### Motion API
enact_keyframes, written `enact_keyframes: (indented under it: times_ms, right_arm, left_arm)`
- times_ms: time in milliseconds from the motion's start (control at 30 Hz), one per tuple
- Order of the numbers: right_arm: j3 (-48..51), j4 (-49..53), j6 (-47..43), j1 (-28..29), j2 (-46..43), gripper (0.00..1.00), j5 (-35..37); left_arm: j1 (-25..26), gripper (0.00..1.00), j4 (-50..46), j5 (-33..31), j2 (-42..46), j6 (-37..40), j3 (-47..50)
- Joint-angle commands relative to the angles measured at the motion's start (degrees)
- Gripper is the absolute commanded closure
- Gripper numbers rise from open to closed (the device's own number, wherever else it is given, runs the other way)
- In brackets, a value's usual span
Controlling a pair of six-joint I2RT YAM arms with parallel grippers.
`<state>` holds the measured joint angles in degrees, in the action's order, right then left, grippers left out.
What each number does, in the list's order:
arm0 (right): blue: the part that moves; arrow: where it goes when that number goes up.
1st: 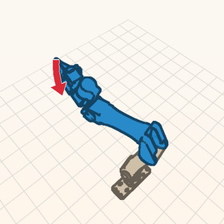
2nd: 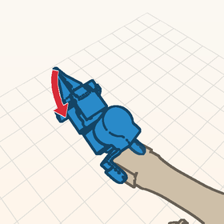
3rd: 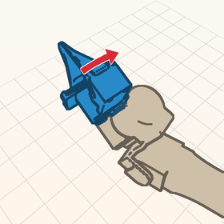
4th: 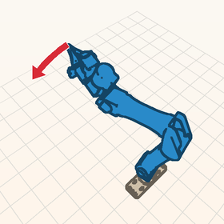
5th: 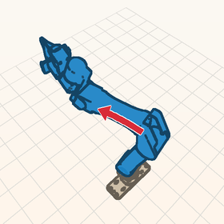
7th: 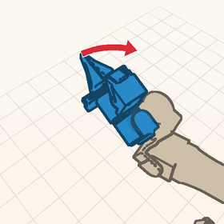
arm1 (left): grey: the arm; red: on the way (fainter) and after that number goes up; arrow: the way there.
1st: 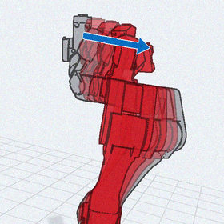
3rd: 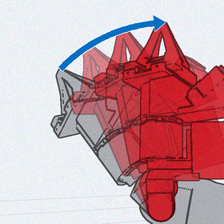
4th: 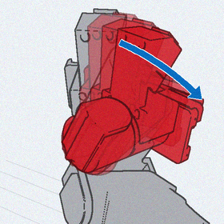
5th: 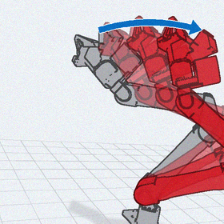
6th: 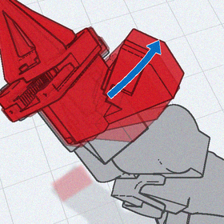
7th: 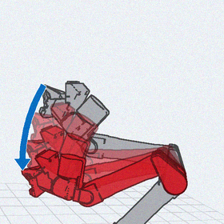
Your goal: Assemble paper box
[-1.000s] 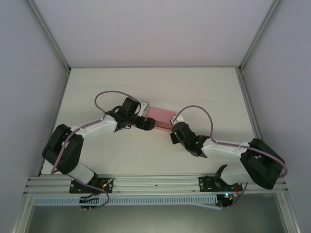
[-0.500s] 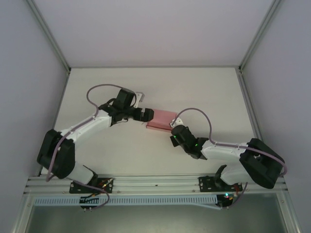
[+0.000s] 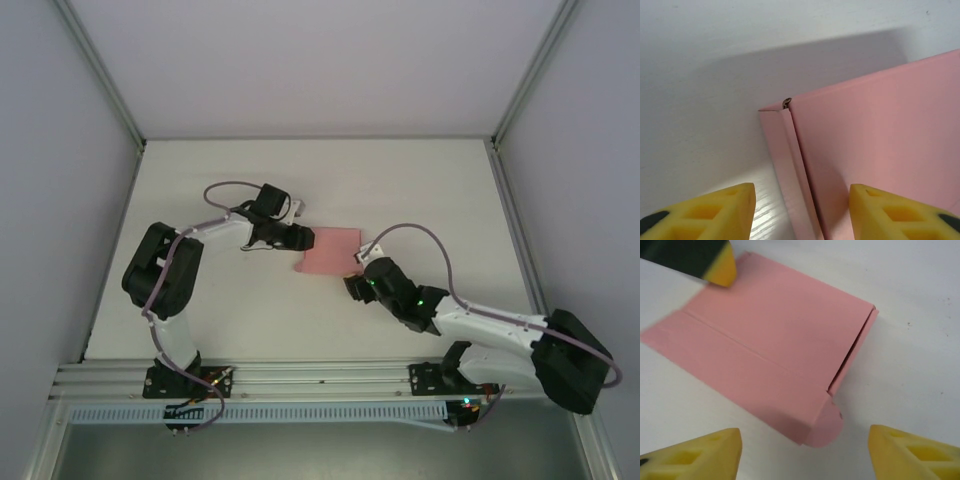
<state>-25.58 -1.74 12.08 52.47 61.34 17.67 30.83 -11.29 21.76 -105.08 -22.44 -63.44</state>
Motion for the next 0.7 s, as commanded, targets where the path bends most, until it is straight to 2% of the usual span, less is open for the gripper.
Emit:
enact_keyframes:
  times_ms: [0,67,100,167,267,367,467,667]
  right_arm:
    - [1.25,4.75,1.40,0.11,-4.45,0.16,-3.81]
    - [0.54,5.56,5.91,-0.91,-5.82,0.02,-0.39]
    - [-0.17,5.65,7.71,-2.11,-5.96,0.00,-0.41]
    - [-2.28,6.19,13.21,-6.06,-5.06,0.00,-2.13]
    - [-6.09,7.82,21.40,-13.97,-1.02,0.00,-11.44]
    - [-10.37,9.31,24.75,-18.61,4.18,0.00,-20.29]
    - [-14.08,11.07,25.51,-20.62,9.14,0.00,-24.58]
    - [-17.28,6.61,28.37,-23.15,18.49,0.00,-30.56]
  left_arm:
    - [-1.05,0.56,3.46,3.77,-1.63,-0.59,2.12]
    - [-1.46,0.60,4.19,5.46,-2.78,-0.95,2.29]
    - [-1.77,0.62,4.57,6.37,-3.10,-1.02,2.54]
    - [-2.72,0.68,7.96,8.89,-2.65,-2.01,4.84]
    - [-4.64,0.77,13.87,13.30,-1.40,-4.11,8.41]
    - [-6.18,0.81,18.59,16.72,-0.90,-6.10,10.99]
    - [-7.68,0.85,23.27,19.54,-0.91,-8.04,13.36]
    - [-10.48,0.92,35.40,25.78,-1.16,-13.34,18.48]
